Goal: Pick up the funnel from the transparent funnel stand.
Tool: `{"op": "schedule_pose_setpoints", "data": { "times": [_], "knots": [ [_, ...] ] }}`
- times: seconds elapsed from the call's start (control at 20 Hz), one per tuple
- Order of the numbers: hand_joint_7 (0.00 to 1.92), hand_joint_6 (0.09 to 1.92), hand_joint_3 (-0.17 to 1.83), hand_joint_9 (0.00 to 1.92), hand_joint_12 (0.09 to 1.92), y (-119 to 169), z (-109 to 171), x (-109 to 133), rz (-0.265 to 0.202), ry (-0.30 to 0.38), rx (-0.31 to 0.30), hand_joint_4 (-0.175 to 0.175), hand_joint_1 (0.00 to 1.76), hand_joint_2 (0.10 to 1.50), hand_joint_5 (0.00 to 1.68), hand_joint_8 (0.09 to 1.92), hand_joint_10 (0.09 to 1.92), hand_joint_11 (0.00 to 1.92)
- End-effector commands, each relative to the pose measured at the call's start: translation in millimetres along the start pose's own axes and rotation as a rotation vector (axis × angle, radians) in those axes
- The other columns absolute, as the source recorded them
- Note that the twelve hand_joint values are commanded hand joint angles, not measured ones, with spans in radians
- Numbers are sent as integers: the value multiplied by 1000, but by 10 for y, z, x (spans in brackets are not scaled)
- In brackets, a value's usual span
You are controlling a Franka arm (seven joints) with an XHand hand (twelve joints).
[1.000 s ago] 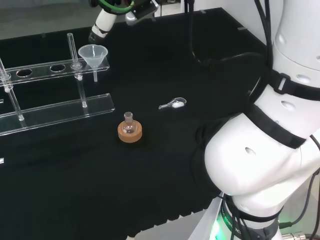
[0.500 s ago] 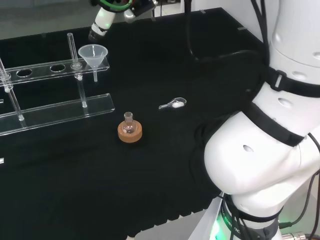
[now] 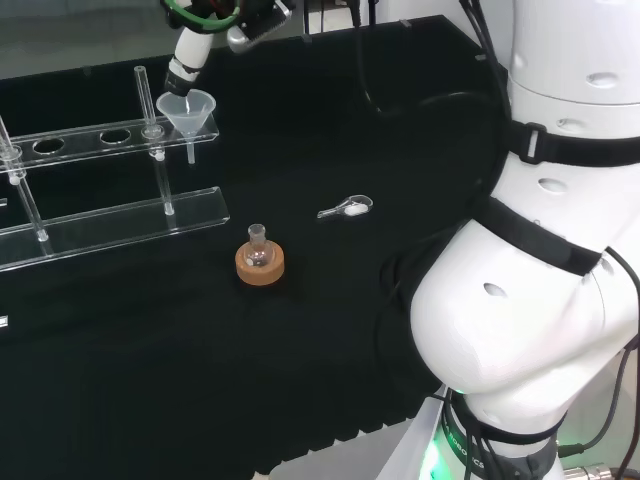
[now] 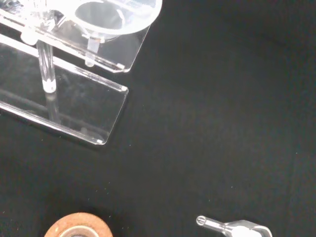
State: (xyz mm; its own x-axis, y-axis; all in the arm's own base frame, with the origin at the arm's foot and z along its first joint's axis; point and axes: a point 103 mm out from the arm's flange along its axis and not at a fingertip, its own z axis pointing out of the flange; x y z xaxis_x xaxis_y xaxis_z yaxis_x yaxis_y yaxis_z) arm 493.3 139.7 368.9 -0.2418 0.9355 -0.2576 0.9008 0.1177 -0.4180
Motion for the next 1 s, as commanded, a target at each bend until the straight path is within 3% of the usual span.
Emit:
{"op": "schedule_pose_setpoints", "data": {
  "times": [0.05, 0.55, 1.0],
  "knots": [
    [120, 87, 11, 0, 1092, 190, 41, -112, -7, 1, 38, -4, 492, 714, 106, 373, 586, 0],
    [121, 87, 10, 0, 1100, 396, 92, 103, -11, 24, 82, -8, 484, 715, 83, 388, 594, 0],
    [71, 87, -30, 0, 1074, 476, 223, 228, -30, -62, 120, -15, 311, 614, 32, 403, 555, 0]
  ]
}}
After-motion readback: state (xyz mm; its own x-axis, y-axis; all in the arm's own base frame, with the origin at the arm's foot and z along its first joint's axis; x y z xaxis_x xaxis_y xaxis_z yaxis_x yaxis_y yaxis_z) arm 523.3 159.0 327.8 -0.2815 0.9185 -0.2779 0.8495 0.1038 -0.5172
